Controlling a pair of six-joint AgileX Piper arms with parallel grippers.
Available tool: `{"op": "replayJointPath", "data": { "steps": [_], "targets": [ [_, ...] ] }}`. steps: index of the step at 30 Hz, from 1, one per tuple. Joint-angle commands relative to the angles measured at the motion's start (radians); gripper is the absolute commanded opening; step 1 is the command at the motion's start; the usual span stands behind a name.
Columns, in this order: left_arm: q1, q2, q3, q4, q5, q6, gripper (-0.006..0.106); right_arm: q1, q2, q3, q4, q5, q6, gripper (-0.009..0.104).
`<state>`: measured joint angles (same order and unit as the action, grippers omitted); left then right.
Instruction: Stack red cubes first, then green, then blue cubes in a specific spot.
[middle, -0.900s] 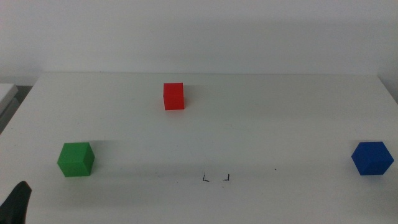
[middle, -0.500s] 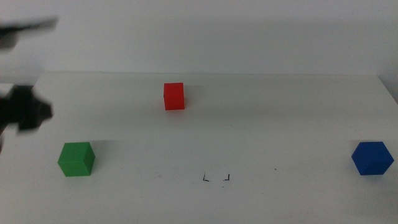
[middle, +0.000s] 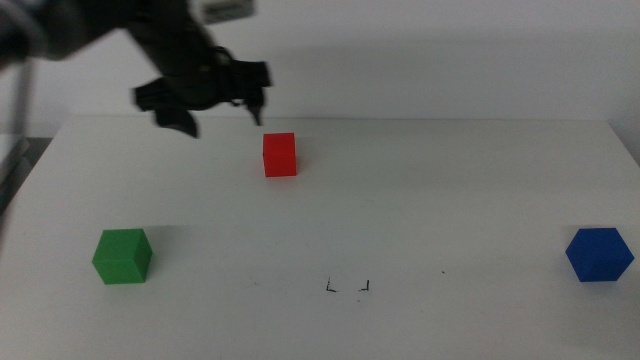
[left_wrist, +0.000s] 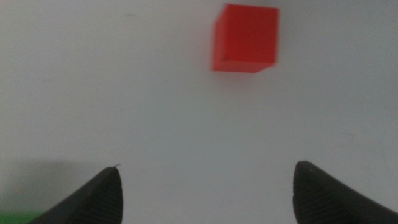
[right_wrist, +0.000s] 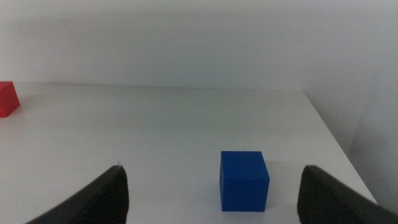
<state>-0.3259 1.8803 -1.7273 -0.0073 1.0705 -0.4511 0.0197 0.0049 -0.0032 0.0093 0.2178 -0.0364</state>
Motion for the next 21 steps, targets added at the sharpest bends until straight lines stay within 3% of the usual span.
{"op": "replayJointPath", "data": {
  "steps": [1,6,12,21],
  "targets": [
    [-0.036,0.088,-0.115,0.018,0.028,-0.020,0.094,-0.009,-0.005,0.003,-0.009,-0.008,-0.004,0.093],
    [-0.071,0.249,-0.286,0.103,0.023,-0.004,0.094,-0.009,-0.005,0.003,-0.009,-0.008,-0.004,0.093],
    [-0.071,0.417,-0.471,0.141,0.034,0.073,0.094,-0.009,-0.005,0.003,-0.009,-0.008,-0.004,0.093],
    [-0.062,0.552,-0.522,0.111,-0.021,0.051,0.094,-0.009,-0.005,0.003,-0.009,-0.008,-0.004,0.093]
  ]
}}
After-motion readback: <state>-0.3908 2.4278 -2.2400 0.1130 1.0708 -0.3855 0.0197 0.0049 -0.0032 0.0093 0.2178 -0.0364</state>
